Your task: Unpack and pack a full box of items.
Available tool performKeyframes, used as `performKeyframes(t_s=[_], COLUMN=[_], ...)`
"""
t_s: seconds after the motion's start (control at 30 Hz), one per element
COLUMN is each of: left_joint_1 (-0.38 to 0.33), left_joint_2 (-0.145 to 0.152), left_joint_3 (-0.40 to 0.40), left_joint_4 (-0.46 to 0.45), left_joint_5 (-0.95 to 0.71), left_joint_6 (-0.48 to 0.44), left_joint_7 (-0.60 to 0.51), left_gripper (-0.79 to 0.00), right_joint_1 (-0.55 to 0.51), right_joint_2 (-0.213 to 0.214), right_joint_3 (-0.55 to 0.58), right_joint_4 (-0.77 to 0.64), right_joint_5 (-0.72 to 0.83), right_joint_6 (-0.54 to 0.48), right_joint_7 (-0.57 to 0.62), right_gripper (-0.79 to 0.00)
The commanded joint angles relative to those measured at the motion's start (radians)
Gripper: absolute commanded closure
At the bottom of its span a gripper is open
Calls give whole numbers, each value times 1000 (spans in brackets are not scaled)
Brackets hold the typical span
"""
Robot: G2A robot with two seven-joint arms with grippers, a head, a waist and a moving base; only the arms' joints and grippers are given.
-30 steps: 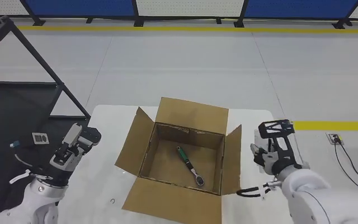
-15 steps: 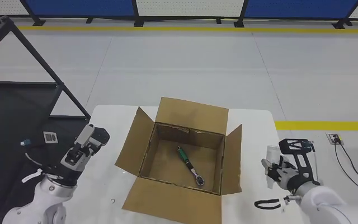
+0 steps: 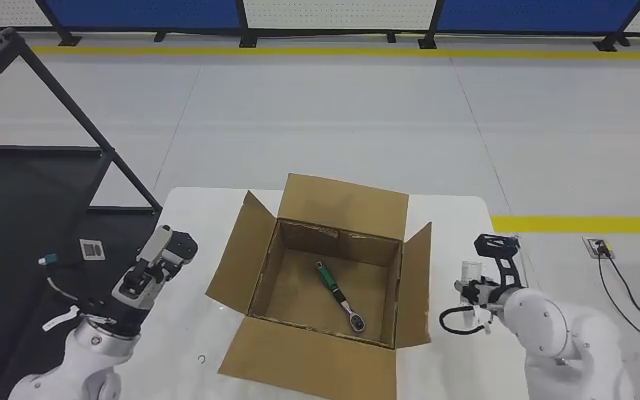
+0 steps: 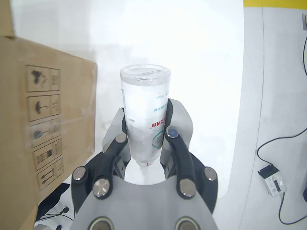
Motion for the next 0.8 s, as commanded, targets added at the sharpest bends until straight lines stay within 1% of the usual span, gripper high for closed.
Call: performKeyframes(t_s=[0.0,0.07,0.2,0.37,0.53,0.67,0.77], left_joint_1=[4,6,12,17,16,15,17], left_joint_2=[1,1,2,2,3,3,4], left_joint_3=[-5,-9,-10,-4,2,3,-1], left_joint_4=[-7,-15,-26,-31,-35,-35,-35], left_joint_5=[0,0,3,14,18,18,16], left_joint_6=[1,3,5,7,9,6,5], left_joint_7=[2,5,6,10,14,21,27], left_gripper=[-785,-785,-785,-785,-785,-785,-785], right_joint_1=[38,69,121,148,161,169,173], right_joint_2=[4,8,14,21,27,31,34], right_joint_3=[6,7,12,4,-10,-15,-16], right_joint_4=[114,205,348,426,451,464,466], right_joint_5=[13,11,17,14,6,12,15], right_joint_6=[-30,-64,-82,-112,-115,-112,-108], right_joint_7=[-19,-39,-72,-81,-74,-73,-74], right_gripper=[0,0,0,0,-277,-351,-366])
